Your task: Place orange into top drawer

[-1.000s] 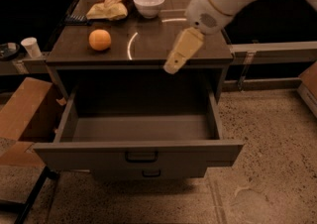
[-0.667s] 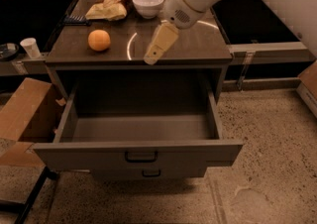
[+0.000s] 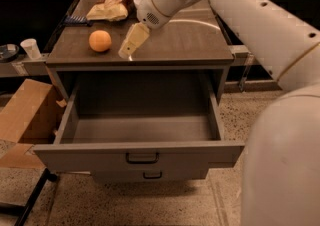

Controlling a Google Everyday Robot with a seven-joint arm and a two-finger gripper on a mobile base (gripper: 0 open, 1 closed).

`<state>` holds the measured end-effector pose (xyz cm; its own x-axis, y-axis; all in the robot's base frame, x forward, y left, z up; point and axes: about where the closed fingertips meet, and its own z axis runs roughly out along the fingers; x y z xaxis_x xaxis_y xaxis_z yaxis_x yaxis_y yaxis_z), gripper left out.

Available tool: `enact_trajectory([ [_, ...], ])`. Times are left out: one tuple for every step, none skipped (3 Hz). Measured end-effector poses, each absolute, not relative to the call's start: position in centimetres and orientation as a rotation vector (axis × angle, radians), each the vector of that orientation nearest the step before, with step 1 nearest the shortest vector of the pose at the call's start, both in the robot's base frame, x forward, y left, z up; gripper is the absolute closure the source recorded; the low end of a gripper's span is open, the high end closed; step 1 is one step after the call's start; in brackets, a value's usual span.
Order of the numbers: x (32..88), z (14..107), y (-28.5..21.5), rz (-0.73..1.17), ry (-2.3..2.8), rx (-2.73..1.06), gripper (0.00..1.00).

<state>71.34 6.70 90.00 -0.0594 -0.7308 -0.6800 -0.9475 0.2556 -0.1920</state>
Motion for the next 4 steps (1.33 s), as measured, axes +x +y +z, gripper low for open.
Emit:
enact_trajectory([
  [73.0,88.2,9.3,0.472,1.835,-1.519,0.0],
  [74.8,86.8,11.6,0.531,1.83,-1.514,0.0],
  [77.0,85.3,15.0,0.596,1.825,-1.52,0.0],
  [77.4,85.3,16.0,0.612,1.814,-1.527,0.0],
])
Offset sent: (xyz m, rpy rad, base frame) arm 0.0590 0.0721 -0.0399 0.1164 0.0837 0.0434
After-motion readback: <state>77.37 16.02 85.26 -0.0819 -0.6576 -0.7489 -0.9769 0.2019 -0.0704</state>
